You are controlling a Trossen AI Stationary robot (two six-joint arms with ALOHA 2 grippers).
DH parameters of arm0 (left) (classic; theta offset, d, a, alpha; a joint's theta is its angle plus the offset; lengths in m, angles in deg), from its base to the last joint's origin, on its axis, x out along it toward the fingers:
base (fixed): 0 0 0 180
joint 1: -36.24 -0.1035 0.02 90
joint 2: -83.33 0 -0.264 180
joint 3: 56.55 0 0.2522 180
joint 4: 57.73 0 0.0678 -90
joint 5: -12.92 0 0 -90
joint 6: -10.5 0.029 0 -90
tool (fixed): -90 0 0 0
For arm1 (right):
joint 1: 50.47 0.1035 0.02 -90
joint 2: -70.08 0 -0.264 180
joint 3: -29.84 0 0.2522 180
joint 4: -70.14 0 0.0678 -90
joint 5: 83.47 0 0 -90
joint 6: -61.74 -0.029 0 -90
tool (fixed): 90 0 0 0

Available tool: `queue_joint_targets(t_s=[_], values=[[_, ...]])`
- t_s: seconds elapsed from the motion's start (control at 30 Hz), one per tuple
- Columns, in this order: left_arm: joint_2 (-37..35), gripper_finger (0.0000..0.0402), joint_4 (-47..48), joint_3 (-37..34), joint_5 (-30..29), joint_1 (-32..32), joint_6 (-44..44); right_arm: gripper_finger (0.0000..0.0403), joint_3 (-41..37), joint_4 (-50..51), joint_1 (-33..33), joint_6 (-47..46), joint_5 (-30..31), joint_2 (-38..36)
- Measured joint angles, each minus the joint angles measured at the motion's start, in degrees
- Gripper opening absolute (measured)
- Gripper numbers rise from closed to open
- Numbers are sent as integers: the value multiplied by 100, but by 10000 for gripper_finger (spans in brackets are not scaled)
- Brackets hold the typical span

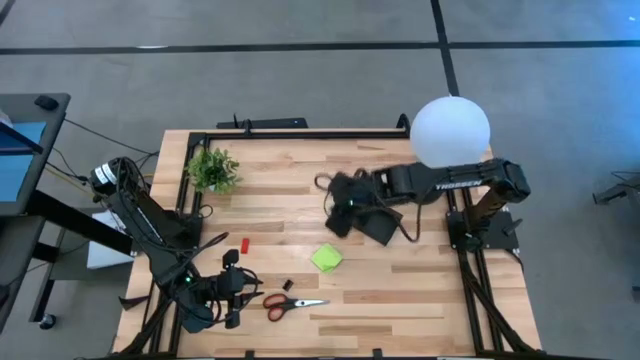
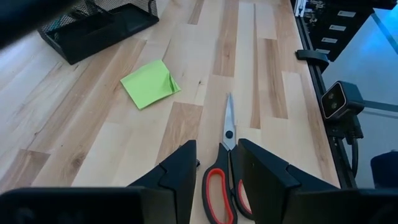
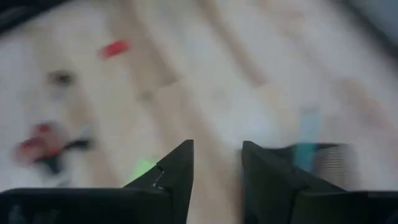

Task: Pick and place office supplies into organizer
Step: Put the green sticky note into the desk organizer

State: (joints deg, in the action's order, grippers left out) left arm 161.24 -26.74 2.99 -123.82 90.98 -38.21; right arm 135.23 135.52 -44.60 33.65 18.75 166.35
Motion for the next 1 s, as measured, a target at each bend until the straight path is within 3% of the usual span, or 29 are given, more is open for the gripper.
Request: queue_joint_targets(t_s=[0.27,0.43,0.5,0.7,1.0], values=[[0,114,-46,0,-4,0,-54,128,-98,18,1397,530,-159,820],[-2,114,-68,0,-67,0,-56,126,-96,41,1955,1219,516,1625],[-2,114,-87,-2,-82,0,-56,125,-96,23,2004,1317,765,1899],[-2,114,-158,-2,-107,0,-54,125,-102,127,1894,1361,743,2506],[-2,114,-129,-2,-106,-2,-52,125,-96,-383,1689,1547,733,2604]])
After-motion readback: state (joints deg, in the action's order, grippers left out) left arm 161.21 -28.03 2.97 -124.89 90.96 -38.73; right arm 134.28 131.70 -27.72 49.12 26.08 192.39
